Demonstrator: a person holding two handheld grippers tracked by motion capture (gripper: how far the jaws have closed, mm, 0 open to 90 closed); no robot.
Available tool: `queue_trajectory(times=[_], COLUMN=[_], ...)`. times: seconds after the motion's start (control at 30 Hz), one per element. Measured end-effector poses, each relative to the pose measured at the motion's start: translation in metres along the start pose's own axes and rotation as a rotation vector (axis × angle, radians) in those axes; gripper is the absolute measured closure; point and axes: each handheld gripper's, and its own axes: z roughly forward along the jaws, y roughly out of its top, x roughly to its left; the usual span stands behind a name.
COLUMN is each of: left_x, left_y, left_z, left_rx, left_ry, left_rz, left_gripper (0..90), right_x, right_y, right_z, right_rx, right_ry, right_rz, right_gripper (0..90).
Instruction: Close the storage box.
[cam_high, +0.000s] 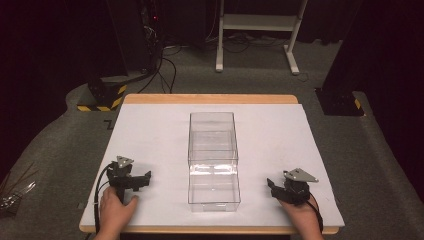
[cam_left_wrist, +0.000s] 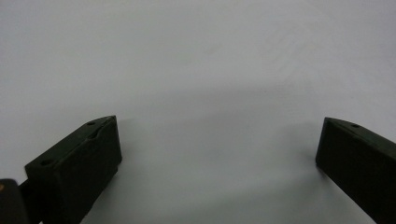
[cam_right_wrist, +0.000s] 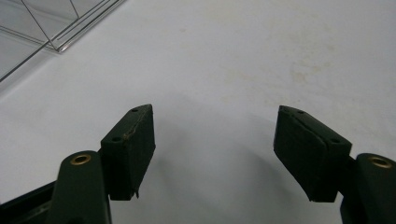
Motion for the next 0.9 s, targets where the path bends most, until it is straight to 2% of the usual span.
queue_trajectory(times=[0.9], left_x=[0.0002], left_y=[0.0002], left_z=[0.0], left_rx=[0.001], left_ry=[-0.001], left_rz=[-0.001], left_gripper=[0.4], right_x=[-0.0009], right_y=[0.0007], right_z=[-0.0014], right_rx=[-0.011], right_ry=[0.009], right_rz=[0.013], right_gripper=[32.7])
